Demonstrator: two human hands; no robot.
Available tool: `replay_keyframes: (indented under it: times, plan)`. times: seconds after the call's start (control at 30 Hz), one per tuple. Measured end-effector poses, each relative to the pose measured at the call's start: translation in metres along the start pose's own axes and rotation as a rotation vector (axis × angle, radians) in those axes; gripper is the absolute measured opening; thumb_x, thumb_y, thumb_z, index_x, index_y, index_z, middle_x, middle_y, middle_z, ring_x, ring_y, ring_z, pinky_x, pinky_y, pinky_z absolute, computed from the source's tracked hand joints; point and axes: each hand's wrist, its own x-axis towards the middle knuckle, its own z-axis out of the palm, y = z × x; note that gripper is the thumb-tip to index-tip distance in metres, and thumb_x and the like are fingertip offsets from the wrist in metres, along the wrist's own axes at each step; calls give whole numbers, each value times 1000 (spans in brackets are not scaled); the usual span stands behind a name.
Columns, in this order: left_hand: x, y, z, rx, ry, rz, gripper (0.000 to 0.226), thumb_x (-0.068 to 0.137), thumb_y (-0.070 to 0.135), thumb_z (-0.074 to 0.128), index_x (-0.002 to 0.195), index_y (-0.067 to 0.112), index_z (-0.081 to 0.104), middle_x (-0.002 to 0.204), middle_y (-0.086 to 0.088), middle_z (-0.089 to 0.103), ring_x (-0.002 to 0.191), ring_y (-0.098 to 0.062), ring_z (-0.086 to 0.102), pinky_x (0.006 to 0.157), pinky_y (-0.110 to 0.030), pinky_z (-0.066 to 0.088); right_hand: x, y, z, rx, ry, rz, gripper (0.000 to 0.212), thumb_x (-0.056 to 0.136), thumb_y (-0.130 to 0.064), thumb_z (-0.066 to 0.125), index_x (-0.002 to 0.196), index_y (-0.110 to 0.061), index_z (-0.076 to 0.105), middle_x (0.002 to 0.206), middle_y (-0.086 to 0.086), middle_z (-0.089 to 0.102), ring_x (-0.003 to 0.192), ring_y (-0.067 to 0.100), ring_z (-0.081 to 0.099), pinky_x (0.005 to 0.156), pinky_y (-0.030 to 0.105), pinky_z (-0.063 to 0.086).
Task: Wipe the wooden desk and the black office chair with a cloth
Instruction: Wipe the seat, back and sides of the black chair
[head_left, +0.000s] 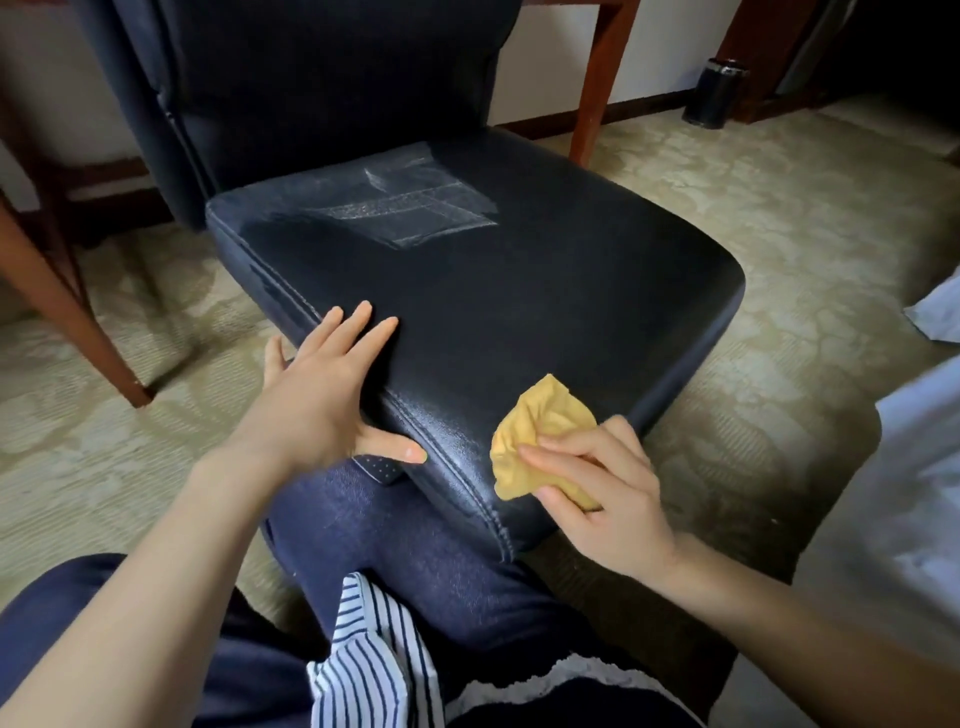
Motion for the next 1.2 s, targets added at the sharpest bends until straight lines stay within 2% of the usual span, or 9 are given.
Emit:
replay_keyframes:
  times: [0.1, 0.37, 0.5, 0.57, 0.77, 0.87, 0.97, 1.03, 1.2]
  plan:
    - [-2, -6, -2, 3, 13, -1, 140, 26, 89, 45, 150, 35, 9, 159, 10, 0, 146, -14, -3, 110, -61, -2, 28, 1, 10, 61, -98, 19, 19, 79, -16, 71, 96, -7, 75, 86, 5, 67, 72, 20, 49, 70, 32, 46]
    - [-6, -7, -2, -14, 18, 25, 138, 29, 89, 40, 150, 34, 7, 159, 5, 0, 146, -18, -4, 113, -56, -4, 125, 12, 65, 78, -391, 193, 24, 79, -19, 74, 103, -13, 73, 85, 4, 59, 85, 19, 48, 77, 25, 36]
    - [-6, -3, -4, 14, 13, 21, 139, 28, 89, 39, 151, 30, 9, 159, 3, 2, 146, -20, -2, 114, -55, -3, 158, 25, 100, 76, -368, 351, 24, 83, -25, 69, 107, -22, 71, 96, 1, 59, 100, 21, 56, 90, 33, 43]
    - [-7, -1, -3, 29, 9, 17, 139, 28, 89, 37, 151, 29, 10, 160, 3, 2, 146, -20, -2, 114, -54, -3, 165, 29, 112, 69, -351, 428, 22, 84, -27, 67, 105, -26, 70, 98, -2, 58, 102, 18, 56, 91, 32, 44]
    - [-12, 4, -1, -10, 24, 24, 136, 33, 87, 38, 151, 27, 8, 160, 2, 0, 146, -21, -4, 114, -50, -6, 150, 20, 91, 84, -390, 279, 23, 81, -23, 72, 104, -20, 73, 77, -21, 42, 81, 0, 45, 74, 9, 30]
    - [-15, 10, 1, -30, 34, 43, 131, 39, 86, 42, 151, 26, 9, 160, 0, 0, 146, -22, -3, 115, -46, -6, 132, 13, 63, 139, -432, 248, 21, 76, -19, 77, 96, -13, 75, 73, -8, 48, 67, -2, 45, 67, 5, 31]
    - [-17, 15, 5, -9, 41, 53, 124, 53, 80, 56, 151, 23, 7, 160, -2, -1, 146, -23, -3, 115, -43, -5, 102, 6, 32, 163, -418, 255, 22, 70, -12, 82, 91, -13, 75, 72, -1, 50, 65, 1, 46, 66, 8, 32]
    - [-17, 19, 8, 35, 43, 54, 120, 58, 79, 55, 151, 22, 5, 159, -3, -3, 146, -24, -4, 115, -42, -6, 80, 2, 13, 189, -383, 278, 28, 67, -6, 83, 92, -16, 74, 74, 5, 55, 67, 2, 47, 67, 9, 34]
    - [-17, 41, 16, 93, 59, 36, 115, 67, 78, 51, 151, 20, -1, 159, -7, -6, 145, -28, -6, 116, -41, -5, 51, 16, -10, 119, -276, 325, 32, 67, -5, 82, 97, -14, 73, 80, -9, 54, 77, -7, 50, 73, 4, 37]
